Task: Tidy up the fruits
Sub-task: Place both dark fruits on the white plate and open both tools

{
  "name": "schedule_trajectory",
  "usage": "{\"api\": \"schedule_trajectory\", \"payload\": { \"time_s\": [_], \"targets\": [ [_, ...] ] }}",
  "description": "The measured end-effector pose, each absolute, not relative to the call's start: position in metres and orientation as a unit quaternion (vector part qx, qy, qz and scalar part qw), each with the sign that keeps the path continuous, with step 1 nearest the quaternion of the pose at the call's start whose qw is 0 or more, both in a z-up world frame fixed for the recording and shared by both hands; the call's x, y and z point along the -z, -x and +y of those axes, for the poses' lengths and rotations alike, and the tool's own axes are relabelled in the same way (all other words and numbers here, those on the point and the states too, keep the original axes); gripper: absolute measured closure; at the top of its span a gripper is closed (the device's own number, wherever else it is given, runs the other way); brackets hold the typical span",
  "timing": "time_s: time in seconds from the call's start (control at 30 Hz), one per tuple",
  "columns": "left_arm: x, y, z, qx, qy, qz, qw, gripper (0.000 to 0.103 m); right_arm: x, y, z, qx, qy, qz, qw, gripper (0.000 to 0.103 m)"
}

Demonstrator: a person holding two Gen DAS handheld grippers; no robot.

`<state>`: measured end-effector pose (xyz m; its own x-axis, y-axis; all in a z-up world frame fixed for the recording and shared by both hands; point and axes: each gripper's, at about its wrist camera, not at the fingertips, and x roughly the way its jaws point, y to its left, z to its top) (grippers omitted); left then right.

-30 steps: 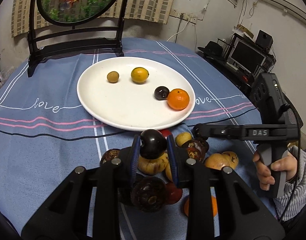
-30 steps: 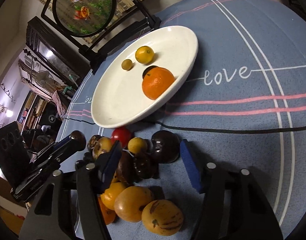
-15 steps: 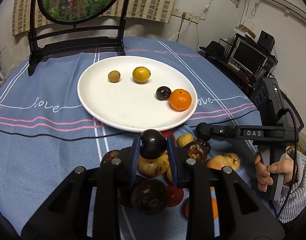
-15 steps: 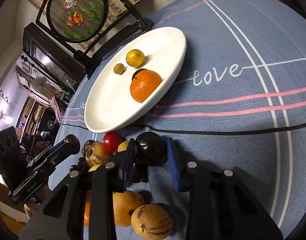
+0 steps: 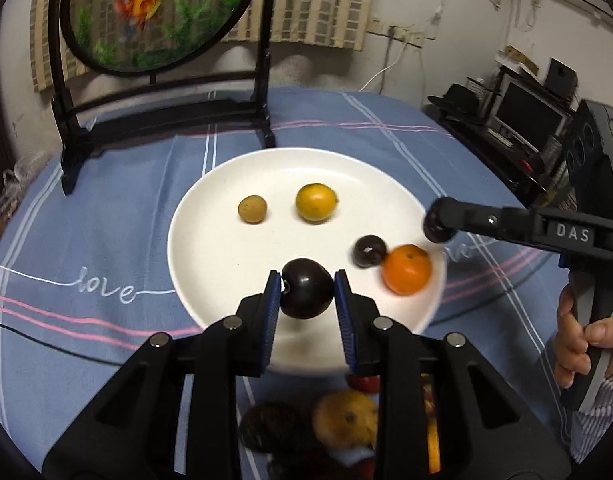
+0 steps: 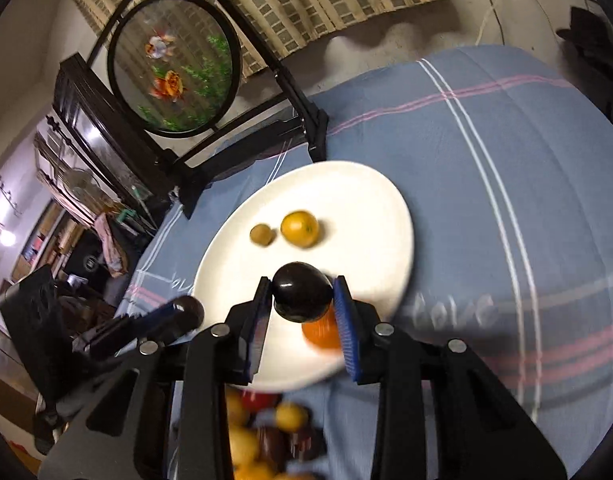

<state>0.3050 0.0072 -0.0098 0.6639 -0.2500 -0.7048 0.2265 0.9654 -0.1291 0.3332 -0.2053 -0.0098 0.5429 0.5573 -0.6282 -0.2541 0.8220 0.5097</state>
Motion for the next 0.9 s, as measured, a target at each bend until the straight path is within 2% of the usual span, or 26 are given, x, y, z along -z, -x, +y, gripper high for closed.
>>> {"api": "schedule_trajectory", "payload": {
  "time_s": [0.17,0.33,0.4,0.43,0.57,0.63,0.8,0.87,0.9],
  "targets": [
    [0.032,-0.334,0.011,0.127,0.023,0.417,0.900,0.075,0.030,-0.364,-0.193,-0.216,-0.165,0.423,0.864,0.070],
    [0.042,-0.344,0.012,0.136,0.034,0.430,0.892,0.073,0.035,-0.381,-0.193,-0.201,-0.154,0.435,0.864,0.065],
    [0.042,-0.345,0.013,0.135,0.035,0.430,0.892,0.063,0.035,-0.381,-0.193,-0.212,-0.159,0.438,0.859,0.051],
    [0.040,-0.343,0.014,0.131,0.036,0.425,0.895,0.057,0.034,-0.380,-0.193,-0.208,-0.158,0.438,0.860,0.040],
    [0.025,-0.331,0.025,0.131,0.051,0.408,0.902,0.053,0.015,-0.363,-0.203,-0.215,-0.176,0.414,0.867,0.040],
    [0.018,-0.320,0.032,0.130,0.060,0.399,0.906,0.047,0.006,-0.347,-0.211,-0.218,-0.189,0.404,0.868,0.039],
    [0.011,-0.274,0.047,0.110,0.060,0.374,0.919,0.037,0.009,-0.304,-0.228,-0.221,-0.211,0.402,0.863,0.023],
    [0.014,-0.252,0.050,0.099,0.058,0.367,0.923,0.033,0.018,-0.286,-0.241,-0.213,-0.237,0.403,0.858,0.012],
    [0.016,-0.241,0.050,0.096,0.054,0.364,0.925,0.033,0.024,-0.277,-0.249,-0.211,-0.250,0.402,0.855,0.012]
  ]
}}
